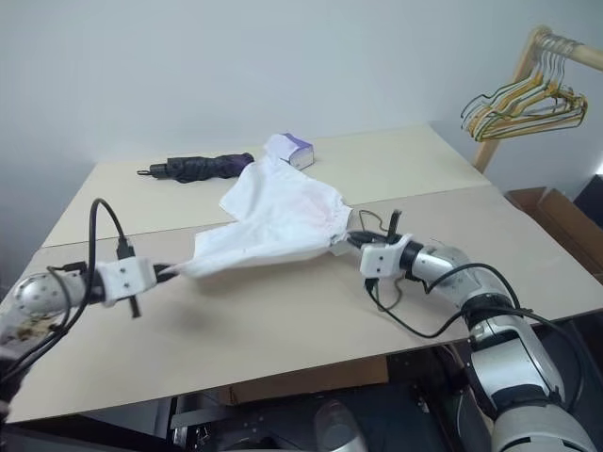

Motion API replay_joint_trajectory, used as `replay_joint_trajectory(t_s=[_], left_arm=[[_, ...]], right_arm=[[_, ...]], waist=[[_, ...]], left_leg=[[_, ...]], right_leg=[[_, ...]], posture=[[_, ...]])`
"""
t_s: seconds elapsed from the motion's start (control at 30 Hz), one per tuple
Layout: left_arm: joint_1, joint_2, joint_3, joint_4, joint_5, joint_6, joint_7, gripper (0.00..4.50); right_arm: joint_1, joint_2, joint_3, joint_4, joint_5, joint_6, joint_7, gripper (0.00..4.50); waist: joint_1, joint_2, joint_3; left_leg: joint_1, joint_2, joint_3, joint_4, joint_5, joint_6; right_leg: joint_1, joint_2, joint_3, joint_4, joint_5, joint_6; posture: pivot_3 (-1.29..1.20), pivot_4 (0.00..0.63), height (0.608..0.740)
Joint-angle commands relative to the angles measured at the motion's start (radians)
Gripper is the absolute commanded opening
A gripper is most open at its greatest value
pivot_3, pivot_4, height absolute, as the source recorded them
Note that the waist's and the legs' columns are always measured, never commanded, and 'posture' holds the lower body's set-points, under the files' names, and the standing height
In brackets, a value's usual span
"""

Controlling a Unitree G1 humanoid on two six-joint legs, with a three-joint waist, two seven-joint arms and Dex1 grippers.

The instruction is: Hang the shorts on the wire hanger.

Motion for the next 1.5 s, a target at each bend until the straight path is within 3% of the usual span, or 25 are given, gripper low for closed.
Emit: replay_joint_trajectory(t_s=[0.03, 0.27, 0.57, 0.73, 1.0, 1.13, 1.43, 1.5], left_arm=[[0.061, 0.077, 0.043, -0.104, -0.044, 0.066, -0.110, 0.02], [0.199, 0.182, 0.065, -0.265, -0.042, 0.105, -0.235, 0.02], [0.372, 0.189, 0.133, -0.460, -0.072, 0.147, -0.283, 0.02], [0.439, 0.187, 0.163, -0.518, -0.147, 0.187, -0.341, 0.02], [0.478, 0.177, 0.182, -0.532, -0.154, 0.201, -0.378, 0.02], [0.467, 0.180, 0.197, -0.500, -0.149, 0.202, -0.392, 0.99], [0.296, 0.169, 0.272, -0.365, -0.341, 0.268, -0.557, 3.74], [0.243, 0.152, 0.275, -0.328, -0.371, 0.290, -0.575, 4.29]], right_arm=[[0.025, -0.036, 0.003, -0.074, -0.016, -0.036, 0.024, 0.00], [0.130, -0.113, 0.007, -0.194, -0.134, -0.024, -0.018, 0.00], [0.375, -0.238, -0.065, -0.457, -0.083, 0.022, -0.013, 0.00], [0.438, -0.237, -0.087, -0.526, -0.093, 0.072, -0.023, 0.00], [0.519, -0.255, -0.110, -0.627, -0.050, 0.127, 0.019, 0.00], [0.566, -0.288, -0.108, -0.698, 0.035, 0.172, 0.107, 1.17], [0.636, -0.368, -0.152, -0.757, 0.179, 0.210, 0.237, 4.19], [0.668, -0.399, -0.172, -0.786, 0.269, 0.267, 0.298, 4.50]], waist=[[0.013, 0.000, 0.000], [0.044, 0.001, 0.000], [0.064, 0.001, 0.000], [0.056, 0.000, 0.000], [0.060, 0.000, 0.001], [0.065, 0.000, 0.001], [0.089, 0.000, 0.001], [0.097, 0.000, 0.001]], left_leg=[[0.001, 0.000, 0.000, 0.000, 0.000, 0.000], [-0.002, 0.001, -0.001, -0.001, 0.000, 0.000], [-0.002, 0.004, 0.000, -0.001, -0.001, -0.001], [-0.002, 0.005, 0.001, -0.001, -0.001, -0.002], [-0.002, 0.005, 0.001, -0.001, -0.002, -0.002], [-0.002, 0.005, 0.001, -0.001, -0.002, -0.002], [-0.004, 0.006, 0.001, 0.000, -0.004, -0.004], [-0.005, 0.006, 0.001, 0.000, -0.004, -0.004]], right_leg=[[0.001, 0.000, -0.001, -0.002, 0.000, 0.000], [-0.002, 0.001, -0.001, -0.002, 0.002, -0.003], [-0.002, 0.002, -0.001, -0.003, 0.001, -0.004], [-0.002, 0.002, -0.001, -0.003, -0.001, -0.007], [-0.002, 0.002, -0.001, -0.003, -0.001, -0.008], [-0.002, 0.001, -0.001, -0.003, -0.002, -0.008], [-0.002, 0.001, -0.002, -0.004, -0.003, -0.009], [-0.003, 0.000, -0.002, -0.004, -0.004, -0.009]], posture=[[-0.29, 0.000, 0.740], [-0.29, 0.000, 0.740], [-0.31, 0.000, 0.740], [-0.33, 0.000, 0.740], [-0.33, 0.000, 0.740], [-0.33, 0.000, 0.740], [-0.31, 0.000, 0.740], [-0.32, 0.000, 0.740]])
